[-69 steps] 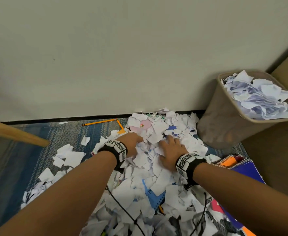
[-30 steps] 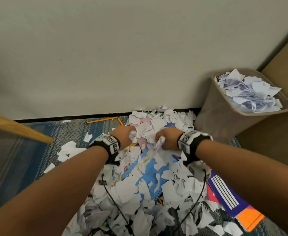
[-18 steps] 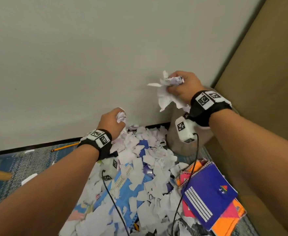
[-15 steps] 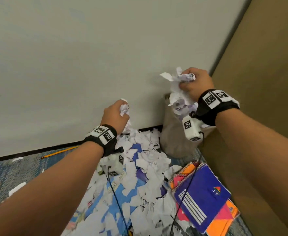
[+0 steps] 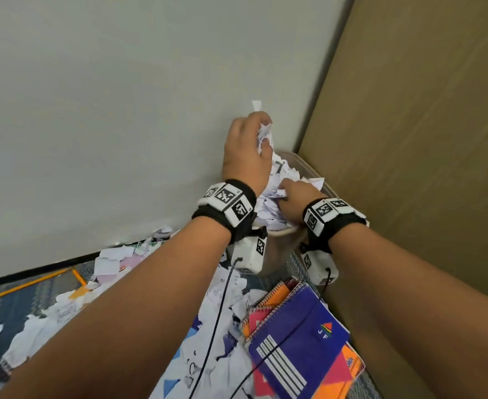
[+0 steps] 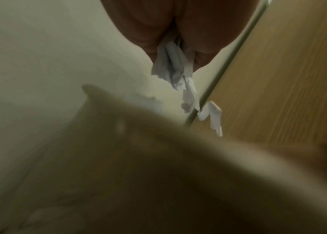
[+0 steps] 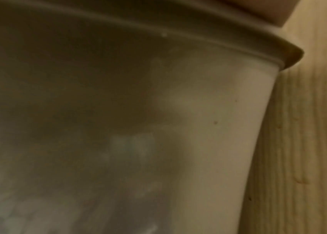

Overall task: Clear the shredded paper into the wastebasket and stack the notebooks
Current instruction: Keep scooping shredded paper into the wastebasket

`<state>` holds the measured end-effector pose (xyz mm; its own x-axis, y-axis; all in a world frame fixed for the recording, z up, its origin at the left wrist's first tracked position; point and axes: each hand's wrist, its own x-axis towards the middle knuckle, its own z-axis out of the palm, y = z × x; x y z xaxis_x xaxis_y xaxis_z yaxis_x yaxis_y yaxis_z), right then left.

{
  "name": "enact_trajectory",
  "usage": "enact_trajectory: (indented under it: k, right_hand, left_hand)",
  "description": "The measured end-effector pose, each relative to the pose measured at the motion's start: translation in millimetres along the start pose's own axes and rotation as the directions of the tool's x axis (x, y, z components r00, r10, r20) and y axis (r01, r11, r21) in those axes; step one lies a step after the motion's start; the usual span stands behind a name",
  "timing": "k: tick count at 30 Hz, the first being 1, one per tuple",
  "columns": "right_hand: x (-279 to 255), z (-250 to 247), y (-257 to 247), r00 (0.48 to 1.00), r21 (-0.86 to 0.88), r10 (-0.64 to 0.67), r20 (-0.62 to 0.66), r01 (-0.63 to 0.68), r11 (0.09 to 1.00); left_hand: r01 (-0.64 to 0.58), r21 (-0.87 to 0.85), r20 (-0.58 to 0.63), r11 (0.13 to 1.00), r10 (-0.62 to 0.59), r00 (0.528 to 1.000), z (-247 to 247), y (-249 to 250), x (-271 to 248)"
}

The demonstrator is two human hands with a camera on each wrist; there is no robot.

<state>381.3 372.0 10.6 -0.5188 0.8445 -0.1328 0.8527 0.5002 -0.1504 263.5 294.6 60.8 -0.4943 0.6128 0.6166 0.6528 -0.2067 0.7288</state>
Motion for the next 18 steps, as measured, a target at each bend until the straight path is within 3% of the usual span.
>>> enact_trajectory:
  k: [3, 5, 6, 9, 10, 15, 18]
  right_hand:
    - [3, 2, -3, 1.0, -0.017, 0.0, 0.031, 0.001, 1.0]
    - [4, 4, -6, 0.999, 0.006, 0.013, 0.044, -0.013, 1.0]
    - [3, 4, -7, 0.999, 0.003, 0.015, 0.049, -0.016, 1.0]
    - [2, 3, -6, 0.997, -0.04, 0.038, 0.067, -0.035, 0.999]
    - [3, 3, -4, 0.998, -0.039, 0.044, 0.049, -0.042, 0.998]
    - [2, 2, -1, 0.996, 0.086, 0.072, -0.054, -0.067, 0.994]
    - [-1, -3, -2, 0.994, 0.173, 0.06, -0.086, -0.045, 0.984]
  left_hand:
    - [-0.048, 0.046, 0.139, 0.998, 0.041, 0.989, 24, -13, -6]
    - [-0.063, 0.174, 0.303, 0.983, 0.008, 0.953, 39, -29, -11]
    - [-0.073, 0.295, 0.411, 0.953, -0.058, 0.91, 45, -36, -14]
    - [-0.186, 0.583, 0.638, 0.791, -0.304, 0.707, 53, -42, -18]
    - [-0.209, 0.617, 0.655, 0.759, -0.348, 0.671, 52, -42, -18]
    - [-0.345, 0.686, 0.694, 0.641, -0.431, 0.577, 49, -45, -20]
    - [-0.37, 0.638, 0.748, 0.675, -0.43, 0.506, 49, -42, -18]
